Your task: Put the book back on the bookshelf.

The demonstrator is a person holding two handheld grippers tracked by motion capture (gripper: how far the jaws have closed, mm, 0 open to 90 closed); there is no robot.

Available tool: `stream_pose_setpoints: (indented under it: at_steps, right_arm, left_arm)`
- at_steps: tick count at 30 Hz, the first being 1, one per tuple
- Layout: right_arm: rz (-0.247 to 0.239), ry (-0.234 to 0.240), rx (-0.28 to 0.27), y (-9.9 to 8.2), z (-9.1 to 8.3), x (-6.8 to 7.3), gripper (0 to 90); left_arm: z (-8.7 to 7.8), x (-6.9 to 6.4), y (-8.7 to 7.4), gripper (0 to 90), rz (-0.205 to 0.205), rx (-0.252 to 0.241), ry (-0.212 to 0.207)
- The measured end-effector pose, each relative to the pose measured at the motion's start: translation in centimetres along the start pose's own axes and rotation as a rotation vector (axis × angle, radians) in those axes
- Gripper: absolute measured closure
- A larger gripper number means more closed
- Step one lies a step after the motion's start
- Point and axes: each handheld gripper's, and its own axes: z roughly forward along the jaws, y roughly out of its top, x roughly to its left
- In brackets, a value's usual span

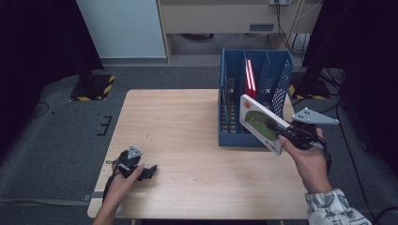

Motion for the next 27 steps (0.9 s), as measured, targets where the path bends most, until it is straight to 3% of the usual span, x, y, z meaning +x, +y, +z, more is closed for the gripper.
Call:
stream_pose_setpoints:
  at_steps: [10,27]
  right_arm:
    - [0.004,-0.025,0.002,-0.5,-1.1,-0.9,75.5]
    - [0.050,-0.078,0.018,-1.5,-2.0,-2.4,75.4]
  left_arm:
    - [0.0,0.0,0.0,0.0,0.000,0.000,0.000]
    - [0.0,-0.1,0.0,0.0,0.000,-0.003,-0.003]
